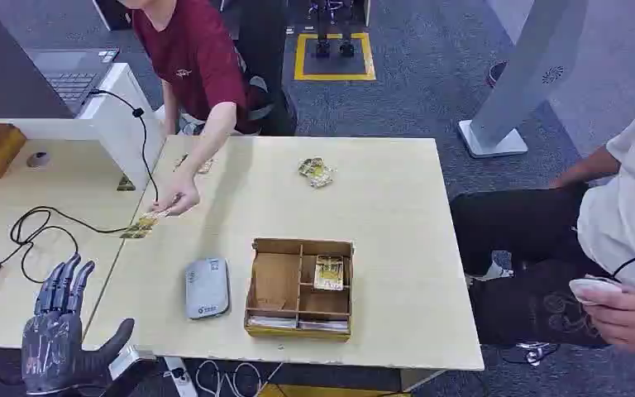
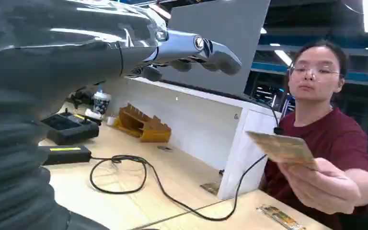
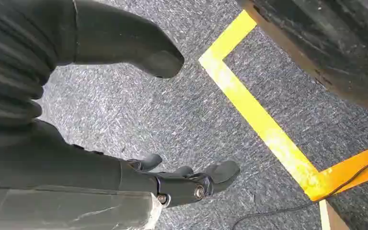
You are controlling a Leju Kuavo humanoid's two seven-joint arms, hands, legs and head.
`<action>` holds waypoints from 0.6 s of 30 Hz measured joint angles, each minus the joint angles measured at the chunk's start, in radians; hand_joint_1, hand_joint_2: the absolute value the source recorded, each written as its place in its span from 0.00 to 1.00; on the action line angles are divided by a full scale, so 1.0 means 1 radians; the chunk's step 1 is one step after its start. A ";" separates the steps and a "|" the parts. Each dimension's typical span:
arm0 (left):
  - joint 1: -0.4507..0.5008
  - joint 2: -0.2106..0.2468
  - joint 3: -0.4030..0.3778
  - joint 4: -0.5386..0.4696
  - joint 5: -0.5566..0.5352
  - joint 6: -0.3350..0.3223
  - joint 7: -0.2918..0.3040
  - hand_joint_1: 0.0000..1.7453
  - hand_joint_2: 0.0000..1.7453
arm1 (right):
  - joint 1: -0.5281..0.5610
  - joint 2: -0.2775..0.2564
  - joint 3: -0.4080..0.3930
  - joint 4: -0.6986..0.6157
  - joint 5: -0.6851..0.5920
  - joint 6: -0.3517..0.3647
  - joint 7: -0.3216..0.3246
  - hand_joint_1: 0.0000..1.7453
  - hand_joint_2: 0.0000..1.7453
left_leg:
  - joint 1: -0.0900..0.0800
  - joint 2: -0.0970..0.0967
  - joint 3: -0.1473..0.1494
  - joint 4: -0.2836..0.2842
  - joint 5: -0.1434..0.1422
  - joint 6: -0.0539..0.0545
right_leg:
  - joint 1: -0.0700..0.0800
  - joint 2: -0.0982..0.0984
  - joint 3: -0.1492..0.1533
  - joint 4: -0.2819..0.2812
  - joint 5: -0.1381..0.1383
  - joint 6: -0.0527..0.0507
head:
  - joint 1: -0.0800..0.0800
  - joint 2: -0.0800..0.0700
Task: Pass the card to the sensor for recognition and then transmit it.
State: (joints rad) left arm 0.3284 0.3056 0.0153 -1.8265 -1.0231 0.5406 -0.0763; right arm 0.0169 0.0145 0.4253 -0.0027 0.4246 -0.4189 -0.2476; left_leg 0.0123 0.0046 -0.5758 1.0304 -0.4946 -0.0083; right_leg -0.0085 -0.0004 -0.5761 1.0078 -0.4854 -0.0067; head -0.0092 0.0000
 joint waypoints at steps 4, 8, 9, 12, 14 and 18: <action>-0.013 -0.001 -0.002 0.006 0.002 0.008 0.000 0.00 1.00 | 0.000 0.001 0.000 0.000 0.002 -0.002 0.007 0.00 1.00 | 0.000 0.000 0.000 0.000 0.000 0.000 | 0.000 0.000 0.000 0.000 0.000 0.000 | 0.000 0.000; -0.047 -0.005 -0.010 0.020 -0.002 0.013 0.000 0.00 1.00 | -0.003 0.002 0.000 0.000 0.003 -0.008 0.009 0.00 1.00 | 0.000 0.000 0.000 0.000 0.000 0.000 | 0.000 0.000 0.000 0.000 0.000 0.000 | 0.000 0.000; -0.052 -0.005 -0.012 0.023 -0.002 0.013 0.000 0.00 1.00 | -0.004 0.002 0.000 0.000 0.003 -0.008 0.009 0.00 1.00 | 0.000 0.000 0.000 0.000 0.000 0.000 | 0.000 0.000 0.000 0.000 0.000 0.000 | 0.000 0.000; -0.067 -0.008 -0.017 0.032 -0.002 0.016 -0.001 0.00 1.00 | -0.006 0.002 0.000 0.000 0.003 -0.009 0.009 0.00 1.00 | 0.000 0.000 0.000 0.000 0.000 0.000 | 0.000 0.000 0.000 0.000 0.000 0.000 | 0.000 0.000; -0.079 -0.013 -0.019 0.037 0.002 0.026 -0.003 0.00 1.00 | -0.007 0.002 0.000 0.000 0.009 -0.008 0.010 0.00 1.00 | 0.000 0.000 0.000 0.000 0.000 0.000 | 0.000 0.000 0.000 0.000 0.000 0.000 | 0.000 0.000; -0.099 -0.020 -0.023 0.046 0.003 0.034 -0.007 0.00 1.00 | -0.007 0.002 0.000 0.000 0.016 -0.008 0.010 0.00 1.00 | 0.000 0.000 0.000 0.000 0.000 0.000 | 0.000 0.000 0.000 0.000 0.000 0.000 | 0.000 0.000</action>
State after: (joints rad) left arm 0.2298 0.2853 -0.0080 -1.7807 -1.0197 0.5741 -0.0832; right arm 0.0099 0.0168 0.4253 -0.0026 0.4410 -0.4269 -0.2380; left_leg 0.0123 0.0048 -0.5756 1.0305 -0.4943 -0.0084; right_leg -0.0085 -0.0002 -0.5760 1.0078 -0.4853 -0.0067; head -0.0088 0.0000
